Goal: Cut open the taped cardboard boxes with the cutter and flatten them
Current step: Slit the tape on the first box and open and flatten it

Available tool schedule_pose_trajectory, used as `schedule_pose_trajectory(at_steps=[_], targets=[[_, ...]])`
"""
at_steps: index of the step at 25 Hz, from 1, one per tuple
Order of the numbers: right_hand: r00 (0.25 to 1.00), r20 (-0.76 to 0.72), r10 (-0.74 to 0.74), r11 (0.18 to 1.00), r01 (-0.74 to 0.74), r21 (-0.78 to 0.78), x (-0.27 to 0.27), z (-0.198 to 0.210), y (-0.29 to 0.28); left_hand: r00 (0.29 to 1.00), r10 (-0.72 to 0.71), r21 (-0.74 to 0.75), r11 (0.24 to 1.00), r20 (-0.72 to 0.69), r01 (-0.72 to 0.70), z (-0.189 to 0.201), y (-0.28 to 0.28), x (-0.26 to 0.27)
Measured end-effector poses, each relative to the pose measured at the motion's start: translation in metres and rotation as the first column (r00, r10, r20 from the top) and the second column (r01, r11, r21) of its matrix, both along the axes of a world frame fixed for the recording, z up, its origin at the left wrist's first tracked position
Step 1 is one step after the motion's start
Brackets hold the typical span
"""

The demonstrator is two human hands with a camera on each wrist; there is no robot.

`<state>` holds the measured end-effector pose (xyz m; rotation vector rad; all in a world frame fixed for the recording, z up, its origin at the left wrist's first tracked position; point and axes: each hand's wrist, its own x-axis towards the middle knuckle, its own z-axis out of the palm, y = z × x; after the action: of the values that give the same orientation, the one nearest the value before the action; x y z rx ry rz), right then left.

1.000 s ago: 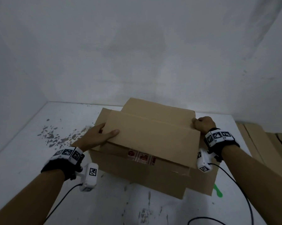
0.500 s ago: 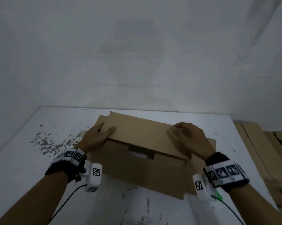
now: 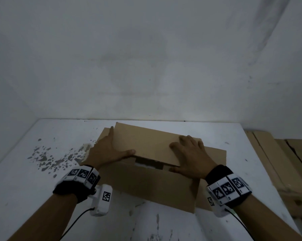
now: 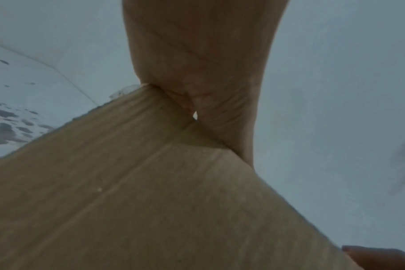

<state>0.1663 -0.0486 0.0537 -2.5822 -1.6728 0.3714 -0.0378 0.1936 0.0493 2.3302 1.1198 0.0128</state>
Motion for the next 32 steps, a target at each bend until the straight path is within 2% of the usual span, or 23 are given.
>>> schedule_pose_trajectory(at_steps=[2,4,8,11,14,16,18,20,24,25,27,29,30,32], targets=[[0.999,0.025,0.035,0.999,-0.036,0.008,0.003,0.011,0.005,0.994,-0.068,-0.042,0.997,0.083,0.071,0.003,-0.002,0.0],[0.995,-0.095,0.023,0.999,-0.02,0.032,0.013,0.029,0.008,0.982,-0.077,-0.037,0.996,0.173,0.085,0.003,0.0,-0.004],[0.957,-0.29,-0.026,0.998,0.042,0.05,0.038,0.064,0.011,0.942,0.058,0.055,0.995,0.332,-0.081,-0.003,-0.004,-0.009],[0.911,-0.395,-0.115,0.948,0.22,0.23,0.053,0.079,0.015,0.898,0.141,0.018,0.987,0.416,-0.163,-0.01,-0.006,-0.012],[0.834,-0.439,-0.334,0.787,0.503,0.358,0.073,0.081,0.024,0.927,0.137,-0.062,0.99,0.35,-0.124,-0.016,0.002,-0.014],[0.734,-0.492,-0.468,0.626,0.668,0.402,0.082,0.074,0.029,0.958,0.099,-0.064,0.994,0.27,-0.085,-0.013,0.003,-0.013],[0.633,-0.543,-0.551,0.514,0.771,0.376,0.082,0.063,0.034,0.971,0.07,-0.042,0.997,0.231,-0.062,-0.007,0.003,-0.01],[0.596,-0.593,-0.541,0.49,0.797,0.354,0.079,0.052,0.042,0.973,0.067,-0.031,0.998,0.22,-0.062,-0.005,0.002,-0.009],[0.591,-0.702,-0.398,0.53,0.773,0.35,0.071,0.041,0.05,0.992,0.04,-0.018,0.999,0.124,-0.038,-0.008,0.004,-0.011],[0.618,-0.682,-0.392,0.523,0.759,0.387,0.069,0.039,0.049,0.995,0.031,-0.015,0.999,0.1,-0.029,-0.009,0.004,-0.012],[0.709,-0.511,-0.485,0.495,0.705,0.508,0.066,0.038,0.044,0.997,0.019,-0.001,1.0,0.081,-0.019,-0.01,0.003,-0.011],[0.734,-0.349,-0.582,0.443,0.647,0.621,0.065,0.039,0.038,0.998,-0.004,0.007,1.0,0.06,0.004,-0.009,0.002,-0.01],[0.725,-0.35,-0.593,0.419,0.649,0.636,0.066,0.041,0.037,0.999,-0.016,0.002,1.0,0.043,0.016,-0.009,0.001,-0.009],[0.697,-0.467,-0.544,0.385,0.702,0.599,0.07,0.046,0.035,0.999,-0.028,-0.012,1.0,0.03,0.028,-0.006,0.001,-0.01]])
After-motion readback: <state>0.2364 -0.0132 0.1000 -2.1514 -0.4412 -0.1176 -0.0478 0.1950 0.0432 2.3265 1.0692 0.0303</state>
